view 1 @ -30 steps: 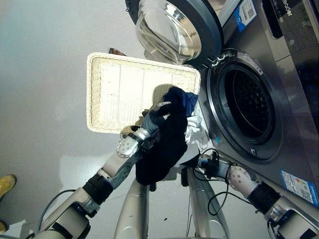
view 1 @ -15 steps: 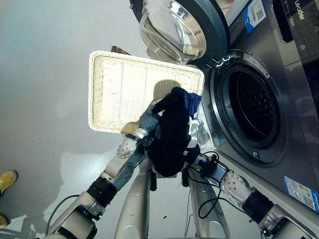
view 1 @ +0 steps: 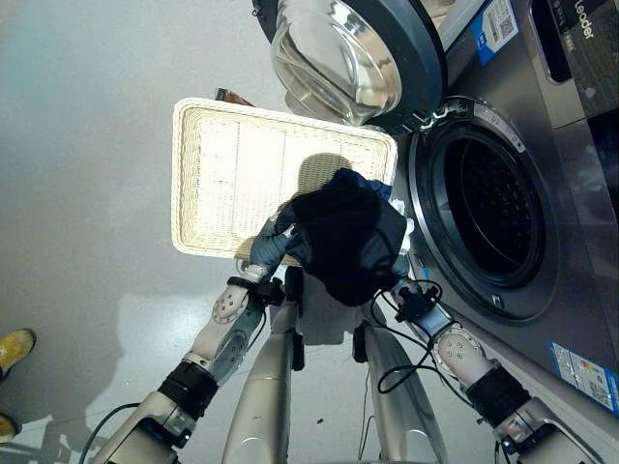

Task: Put the clothes into the washing machine.

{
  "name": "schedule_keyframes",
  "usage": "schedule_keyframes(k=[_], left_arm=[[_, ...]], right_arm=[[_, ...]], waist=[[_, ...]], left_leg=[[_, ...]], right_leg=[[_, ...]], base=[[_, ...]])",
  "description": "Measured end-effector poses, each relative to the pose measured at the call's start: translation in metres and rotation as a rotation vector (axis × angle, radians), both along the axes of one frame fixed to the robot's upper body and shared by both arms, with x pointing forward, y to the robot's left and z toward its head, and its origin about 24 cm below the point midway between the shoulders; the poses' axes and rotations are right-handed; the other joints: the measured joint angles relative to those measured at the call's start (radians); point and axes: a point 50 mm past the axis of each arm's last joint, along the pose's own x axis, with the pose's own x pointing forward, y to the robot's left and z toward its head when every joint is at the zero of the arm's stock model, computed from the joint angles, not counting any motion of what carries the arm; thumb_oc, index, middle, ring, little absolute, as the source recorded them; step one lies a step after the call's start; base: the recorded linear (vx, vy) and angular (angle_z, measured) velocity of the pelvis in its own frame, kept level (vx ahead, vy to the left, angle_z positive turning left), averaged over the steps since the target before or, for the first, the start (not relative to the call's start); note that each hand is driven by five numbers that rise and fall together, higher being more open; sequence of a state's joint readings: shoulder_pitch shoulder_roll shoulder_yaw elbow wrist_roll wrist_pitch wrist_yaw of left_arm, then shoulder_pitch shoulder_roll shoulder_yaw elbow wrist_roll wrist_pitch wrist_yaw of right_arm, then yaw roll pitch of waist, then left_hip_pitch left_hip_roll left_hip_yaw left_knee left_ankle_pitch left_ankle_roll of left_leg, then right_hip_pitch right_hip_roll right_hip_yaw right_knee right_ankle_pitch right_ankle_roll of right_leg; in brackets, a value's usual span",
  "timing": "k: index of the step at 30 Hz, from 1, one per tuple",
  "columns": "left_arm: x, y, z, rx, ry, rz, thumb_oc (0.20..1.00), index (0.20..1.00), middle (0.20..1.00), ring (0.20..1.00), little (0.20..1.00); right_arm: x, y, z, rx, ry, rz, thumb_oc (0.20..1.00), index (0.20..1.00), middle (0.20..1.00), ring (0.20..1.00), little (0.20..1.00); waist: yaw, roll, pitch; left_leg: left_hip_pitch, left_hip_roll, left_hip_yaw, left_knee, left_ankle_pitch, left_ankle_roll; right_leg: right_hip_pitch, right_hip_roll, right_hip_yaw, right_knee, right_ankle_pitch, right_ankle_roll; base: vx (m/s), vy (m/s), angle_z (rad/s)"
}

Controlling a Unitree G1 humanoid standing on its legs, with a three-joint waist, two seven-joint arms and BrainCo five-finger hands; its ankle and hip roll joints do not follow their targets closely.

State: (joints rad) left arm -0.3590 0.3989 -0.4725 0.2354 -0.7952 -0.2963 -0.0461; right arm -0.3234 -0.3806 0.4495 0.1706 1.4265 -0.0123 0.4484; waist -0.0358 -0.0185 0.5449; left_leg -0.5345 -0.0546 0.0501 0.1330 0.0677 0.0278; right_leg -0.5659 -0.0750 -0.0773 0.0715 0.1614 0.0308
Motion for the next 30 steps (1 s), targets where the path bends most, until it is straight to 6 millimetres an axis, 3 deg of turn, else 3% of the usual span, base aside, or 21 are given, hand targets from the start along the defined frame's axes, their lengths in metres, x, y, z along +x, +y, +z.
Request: schedule_keyframes(k=[8,10,14,16,18,20,22,25,30], left_arm=[[0.004,0.008,0.000,0.066,0.007,0.124,1.000,1.000,1.000,1.000,1.000],[0.011,0.025,-0.005,0.058,0.048,0.261,1.000,1.000,1.000,1.000,1.000],[0.016,0.061,-0.009,-0.004,0.088,0.496,1.000,1.000,1.000,1.000,1.000],[0.016,0.090,-0.013,-0.069,0.130,0.630,1.000,1.000,1.000,1.000,1.000],[0.014,0.107,-0.024,-0.107,0.184,0.705,1.000,1.000,1.000,1.000,1.000],[0.011,0.121,-0.036,-0.130,0.235,0.743,1.000,1.000,1.000,1.000,1.000],[0.012,0.125,-0.043,-0.154,0.269,0.754,1.000,1.000,1.000,1.000,1.000],[0.016,0.125,-0.038,-0.180,0.251,0.728,1.000,1.000,1.000,1.000,1.000],[0.020,0.123,-0.031,-0.172,0.222,0.690,1.000,1.000,1.000,1.000,1.000]], right_arm=[[-0.001,0.003,-0.007,-0.046,0.041,0.045,0.200,0.200,0.200,0.200,0.200],[0.006,-0.005,-0.012,0.008,0.091,-0.025,0.200,0.200,0.200,0.200,0.200],[0.028,-0.046,-0.005,0.205,0.161,-0.391,0.200,0.200,0.200,0.200,0.200],[0.043,-0.098,0.010,0.302,0.172,-0.704,0.200,0.200,0.200,0.200,0.200],[0.049,-0.136,0.016,0.362,0.199,-0.909,0.200,0.200,0.200,0.200,0.200],[0.053,-0.178,0.026,0.320,0.233,-1.097,0.200,0.200,0.200,0.200,0.200],[0.063,-0.190,0.039,0.290,0.285,-1.204,0.200,0.200,0.200,0.200,0.200],[0.064,-0.214,0.064,0.321,0.294,-1.366,0.200,0.200,0.200,0.200,0.200],[0.055,-0.226,0.072,0.302,0.393,-1.606,0.200,0.200,0.200,0.200,0.200]], waist=[[0.000,0.000,0.000],[-0.002,0.000,0.000],[0.000,0.003,0.000],[-0.002,0.011,0.001],[0.000,0.014,0.001],[0.001,0.028,0.001],[0.005,0.049,0.001],[0.033,0.070,0.002],[0.053,0.073,0.002]], left_leg=[[0.000,0.001,-0.001,0.004,0.000,-0.002],[-0.001,0.003,0.000,0.009,-0.002,-0.004],[-0.005,0.005,0.016,0.018,-0.005,-0.007],[-0.019,0.005,0.032,0.025,-0.005,-0.007],[-0.020,0.005,0.041,0.025,-0.005,-0.007],[-0.026,0.005,0.053,0.027,-0.005,-0.007],[-0.044,0.007,0.054,0.038,-0.008,-0.009],[-0.097,0.013,0.056,0.064,-0.009,-0.010],[-0.179,0.020,0.056,0.156,-0.042,-0.007]], right_leg=[[-0.005,0.001,0.001,0.012,-0.006,-0.006],[-0.005,0.003,0.001,0.015,-0.006,-0.006],[-0.028,0.002,0.009,0.047,-0.018,-0.007],[-0.052,0.001,0.021,0.060,-0.018,-0.007],[-0.061,0.001,0.034,0.068,-0.019,-0.007],[-0.071,0.002,0.042,0.072,-0.018,-0.007],[-0.086,0.003,0.041,0.076,-0.018,-0.007],[-0.136,0.007,0.040,0.092,-0.015,-0.011],[-0.206,0.005,0.033,0.153,-0.029,-0.019]], base=[[0.02,-0.075,0.00],[0.02,-0.068,-0.03],[0.03,-0.017,-0.09],[0.07,-0.022,-0.14],[0.07,-0.036,-0.15],[0.08,-0.076,-0.11],[0.04,-0.091,-0.02],[0.04,-0.136,-0.02],[0.06,-0.146,0.00]])
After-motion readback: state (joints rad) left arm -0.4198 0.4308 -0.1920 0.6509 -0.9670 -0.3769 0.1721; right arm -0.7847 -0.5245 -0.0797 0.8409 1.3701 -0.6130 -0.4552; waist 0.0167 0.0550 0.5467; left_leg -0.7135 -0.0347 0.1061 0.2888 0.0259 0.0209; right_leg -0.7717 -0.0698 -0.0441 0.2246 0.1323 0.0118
